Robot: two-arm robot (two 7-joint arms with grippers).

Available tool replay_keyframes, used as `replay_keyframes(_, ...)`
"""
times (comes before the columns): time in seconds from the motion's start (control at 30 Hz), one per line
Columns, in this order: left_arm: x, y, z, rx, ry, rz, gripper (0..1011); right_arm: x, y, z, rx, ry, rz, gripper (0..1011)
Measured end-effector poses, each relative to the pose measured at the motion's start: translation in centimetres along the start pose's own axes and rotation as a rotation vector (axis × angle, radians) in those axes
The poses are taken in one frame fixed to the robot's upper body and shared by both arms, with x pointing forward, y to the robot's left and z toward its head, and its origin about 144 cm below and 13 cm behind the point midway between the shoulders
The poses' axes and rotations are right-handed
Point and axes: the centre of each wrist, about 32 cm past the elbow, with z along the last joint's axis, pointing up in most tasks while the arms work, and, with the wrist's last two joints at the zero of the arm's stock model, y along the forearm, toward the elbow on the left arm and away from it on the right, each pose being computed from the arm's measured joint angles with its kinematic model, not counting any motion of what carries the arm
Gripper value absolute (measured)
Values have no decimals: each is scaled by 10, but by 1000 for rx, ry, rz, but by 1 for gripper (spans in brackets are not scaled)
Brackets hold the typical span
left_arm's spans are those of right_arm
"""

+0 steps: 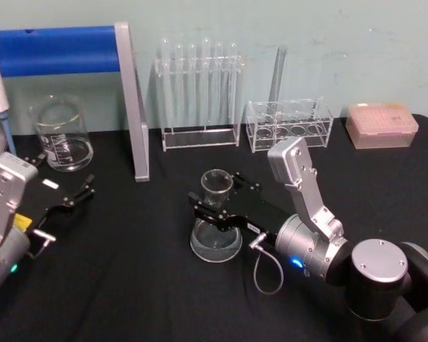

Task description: Grasp the erlenmeyer flask with one hand, shake it three times, then place it back.

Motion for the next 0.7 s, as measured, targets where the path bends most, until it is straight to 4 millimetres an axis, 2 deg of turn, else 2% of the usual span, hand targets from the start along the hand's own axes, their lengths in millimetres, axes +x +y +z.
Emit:
replay_keyframes(0.1,0,0,0,0,0,0,1001,0,0,0,0,0,0,843)
replay_keyframes(0.13,0,0,0,0,0,0,1001,0,0,0,1,0,0,843)
replay_keyframes(0.23,0,0,0,0,0,0,1001,0,0,0,1,0,-1,960)
replay_keyframes(0.33,0,0,0,0,0,0,1001,0,0,0,1,0,-1,1002)
replay_keyframes(0.7,0,0,0,0,0,0,1001,2,-3,1,5,-2,12,1002)
